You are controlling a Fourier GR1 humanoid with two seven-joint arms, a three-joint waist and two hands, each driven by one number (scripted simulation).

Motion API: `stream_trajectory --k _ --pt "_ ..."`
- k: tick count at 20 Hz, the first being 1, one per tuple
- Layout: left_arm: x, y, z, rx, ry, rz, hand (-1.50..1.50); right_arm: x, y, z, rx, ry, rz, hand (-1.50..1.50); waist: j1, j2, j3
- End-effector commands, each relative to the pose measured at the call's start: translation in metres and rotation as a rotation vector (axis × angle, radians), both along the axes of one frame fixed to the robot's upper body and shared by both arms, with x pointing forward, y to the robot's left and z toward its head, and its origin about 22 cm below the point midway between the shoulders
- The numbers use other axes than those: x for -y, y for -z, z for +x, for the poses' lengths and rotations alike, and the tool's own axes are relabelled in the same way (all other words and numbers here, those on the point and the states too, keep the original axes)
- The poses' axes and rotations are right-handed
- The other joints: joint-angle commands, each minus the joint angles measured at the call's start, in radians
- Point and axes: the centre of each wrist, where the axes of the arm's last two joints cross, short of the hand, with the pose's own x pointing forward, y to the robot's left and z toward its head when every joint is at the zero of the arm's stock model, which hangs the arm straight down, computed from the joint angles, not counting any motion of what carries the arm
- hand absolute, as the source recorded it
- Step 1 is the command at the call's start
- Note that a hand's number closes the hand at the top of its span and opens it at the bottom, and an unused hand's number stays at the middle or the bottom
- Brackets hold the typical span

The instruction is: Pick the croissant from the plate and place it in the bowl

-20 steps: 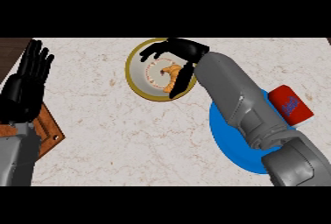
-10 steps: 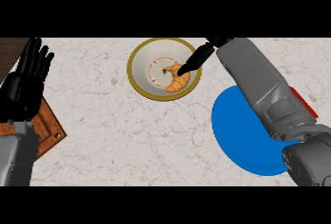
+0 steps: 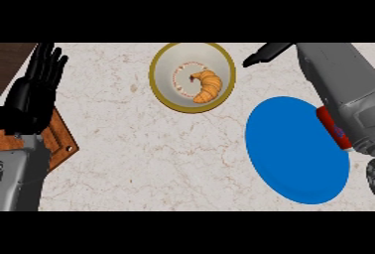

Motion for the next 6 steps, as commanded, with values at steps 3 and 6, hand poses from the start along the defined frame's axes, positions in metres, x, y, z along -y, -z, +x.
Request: stream_trajectory --k 3,6 --pt "0.005 -0.006 0.004 0.011 0.022 -0.005 0.00 0.058 -0.019 -0.005 0.010 0.029 0.042 -1.50 0.020 0.015 0.002" --pt "0.011 -0.006 0.004 0.018 0.046 -0.016 0.00 0.065 -0.006 -0.008 -0.002 0.039 0.074 -1.50 0.041 0.022 0.004"
